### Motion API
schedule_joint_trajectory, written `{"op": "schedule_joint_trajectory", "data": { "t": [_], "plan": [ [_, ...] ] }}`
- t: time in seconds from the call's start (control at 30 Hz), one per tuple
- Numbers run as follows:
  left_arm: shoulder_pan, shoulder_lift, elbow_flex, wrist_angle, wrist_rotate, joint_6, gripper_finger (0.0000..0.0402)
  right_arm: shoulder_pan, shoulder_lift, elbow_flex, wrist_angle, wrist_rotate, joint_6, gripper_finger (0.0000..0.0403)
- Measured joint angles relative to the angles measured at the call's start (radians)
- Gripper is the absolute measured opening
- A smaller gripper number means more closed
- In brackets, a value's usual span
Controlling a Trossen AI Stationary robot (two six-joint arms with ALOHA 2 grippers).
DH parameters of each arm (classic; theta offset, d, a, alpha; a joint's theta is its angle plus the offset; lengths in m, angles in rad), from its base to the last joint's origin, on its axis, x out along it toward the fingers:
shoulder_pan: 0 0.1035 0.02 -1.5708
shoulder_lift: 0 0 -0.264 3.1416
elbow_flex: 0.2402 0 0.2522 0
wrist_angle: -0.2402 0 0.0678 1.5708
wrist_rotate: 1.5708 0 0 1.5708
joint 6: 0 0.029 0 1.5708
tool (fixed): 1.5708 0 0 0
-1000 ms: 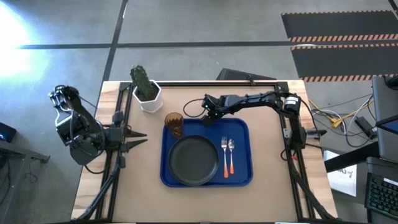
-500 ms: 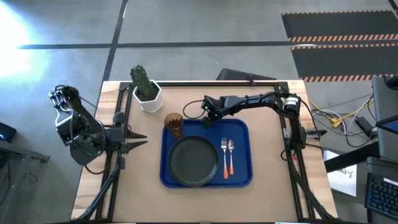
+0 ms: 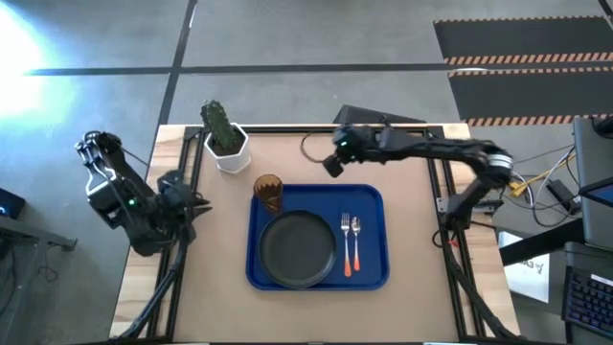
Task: Pick and place plate/cup/fork/spoon on tray
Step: Move the blue tray to the center of the table
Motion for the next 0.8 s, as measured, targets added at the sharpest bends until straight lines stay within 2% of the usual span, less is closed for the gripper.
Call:
{"op": "schedule_joint_trajectory", "data": {
  "t": [0.07,0.17,0.27,0.43,0.57,0.8],
  "plan": [
    [0.003,0.003,-0.035,-0.025,0.093,-0.120,0.0052,0.019,-0.072,0.001,0.009,-0.008,0.000,0.0008],
    [0.013,-0.016,-0.126,0.031,0.162,-0.144,0.0052,0.066,-0.165,0.000,0.031,-0.037,0.009,0.0008],
    [0.017,-0.016,-0.232,0.057,0.253,-0.237,0.0052,0.129,-0.243,0.000,0.064,-0.042,0.006,0.0008],
    [0.019,-0.019,-0.411,0.277,0.371,-0.307,0.0052,0.233,-0.306,-0.001,0.126,-0.019,-0.012,0.0008],
    [0.021,-0.018,-0.512,0.464,0.384,-0.303,0.0052,0.289,-0.312,-0.002,0.160,-0.017,-0.016,0.0008],
    [0.035,-0.017,-0.622,0.569,0.421,-0.333,0.0052,0.346,-0.261,-0.002,0.206,-0.011,-0.019,0.0008]
  ]
}}
